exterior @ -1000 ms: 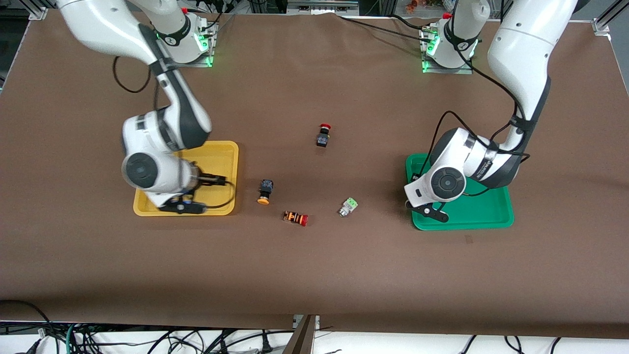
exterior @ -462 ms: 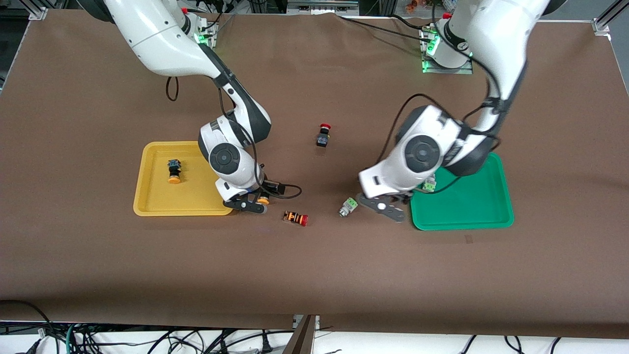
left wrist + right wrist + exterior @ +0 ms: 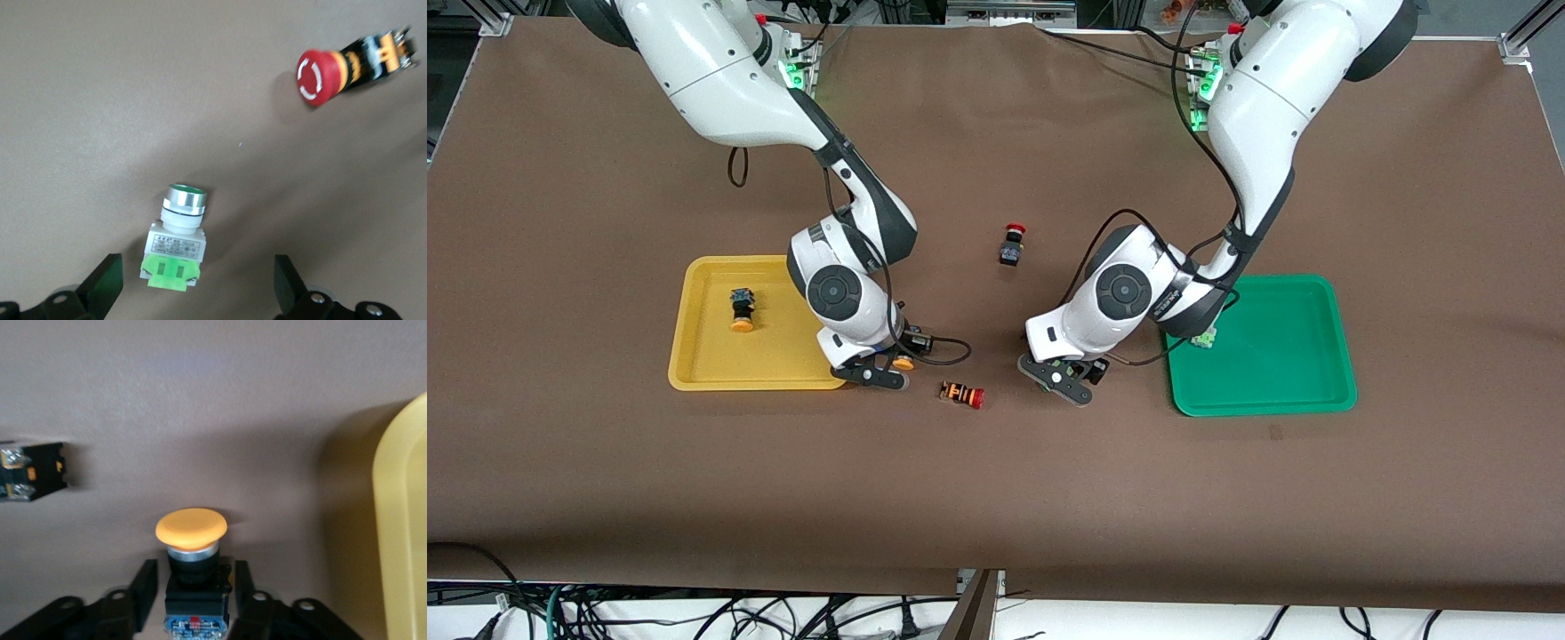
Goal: Place green and yellow buttons in trays
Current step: 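Grasp another yellow button with the right gripper while the left gripper grasps a green button, then place the yellow button in the yellow tray while the left gripper places the green button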
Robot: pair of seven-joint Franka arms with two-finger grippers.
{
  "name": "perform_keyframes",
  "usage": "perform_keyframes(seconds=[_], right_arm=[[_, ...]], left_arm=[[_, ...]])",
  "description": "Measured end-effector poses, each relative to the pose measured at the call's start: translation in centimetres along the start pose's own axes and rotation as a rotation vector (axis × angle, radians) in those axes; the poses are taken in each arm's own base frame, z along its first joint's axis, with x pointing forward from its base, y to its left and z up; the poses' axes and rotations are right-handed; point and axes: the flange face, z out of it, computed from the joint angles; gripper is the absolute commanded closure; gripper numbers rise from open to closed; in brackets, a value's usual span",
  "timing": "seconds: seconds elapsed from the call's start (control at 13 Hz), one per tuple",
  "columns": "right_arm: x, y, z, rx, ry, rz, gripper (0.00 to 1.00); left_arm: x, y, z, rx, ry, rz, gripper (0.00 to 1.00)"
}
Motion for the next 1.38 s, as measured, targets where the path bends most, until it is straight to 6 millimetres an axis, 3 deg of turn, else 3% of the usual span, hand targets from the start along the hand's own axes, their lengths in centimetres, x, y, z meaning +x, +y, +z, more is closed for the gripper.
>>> perform_keyframes(seconds=[0.08, 0.23, 0.38, 0.46, 0.62, 0.77, 0.85, 0.92, 1.08, 1.15, 1.23, 1.38], right_arm=[[0.6, 0.3, -1.1, -0.01, -0.006, -0.002, 1.0], [2.4, 2.3, -5.2, -0.049, -0.042, -0.062, 1.0], [4.5, 6.4, -8.9, -0.094, -0.087, -0.141, 1.0], [5.4, 9.1, -9.6, -0.125, -0.12, -0.175, 1.0], [6.6, 14.2, -8.5, -0.175, -0.188, -0.22, 1.0], [5.5, 17.5, -5.2, -0.204, -0.258, -0.218, 1.0], [4.6, 18.3, -3.7, -0.21, -0.278, -0.215, 0.76], [3.6, 19.0, -2.5, -0.212, -0.285, -0.213, 0.01], [2.6, 19.7, -1.7, -0.209, -0.276, -0.211, 0.0], [3.0, 19.5, -3.0, -0.199, -0.246, -0.21, 0.0], [3.6, 19.3, -5.7, -0.184, -0.203, -0.207, 0.0], [4.6, 19.4, -14.2, -0.155, -0.12, -0.193, 0.0]], left_arm=[[0.0, -0.2, 0.4, 0.026, 0.004, 0.026, 0.0], [-0.1, -0.4, 1.0, 0.065, 0.011, 0.066, 0.0], [-0.2, -0.4, 2.0, 0.064, 0.012, 0.072, 0.74], [-0.4, -0.4, 2.4, 0.062, 0.008, 0.072, 1.0], [-0.4, -0.4, 2.7, 0.061, 0.005, 0.074, 1.0], [0.1, -0.5, 1.8, 0.065, 0.02, 0.071, 1.0], [0.4, -0.9, 0.7, 0.078, 0.009, 0.067, 1.0], [0.5, -1.7, -0.9, 0.101, -0.034, 0.056, 1.0], [0.1, -4.5, -5.1, 0.16, -0.127, 0.015, 1.0], [-0.4, -6.2, -7.8, 0.185, -0.171, -0.016, 1.0], [-1.4, -8.1, -10.4, 0.209, -0.233, -0.052, 1.0], [-4.4, -13.4, -13.3, 0.271, -0.393, -0.136, 1.0]])
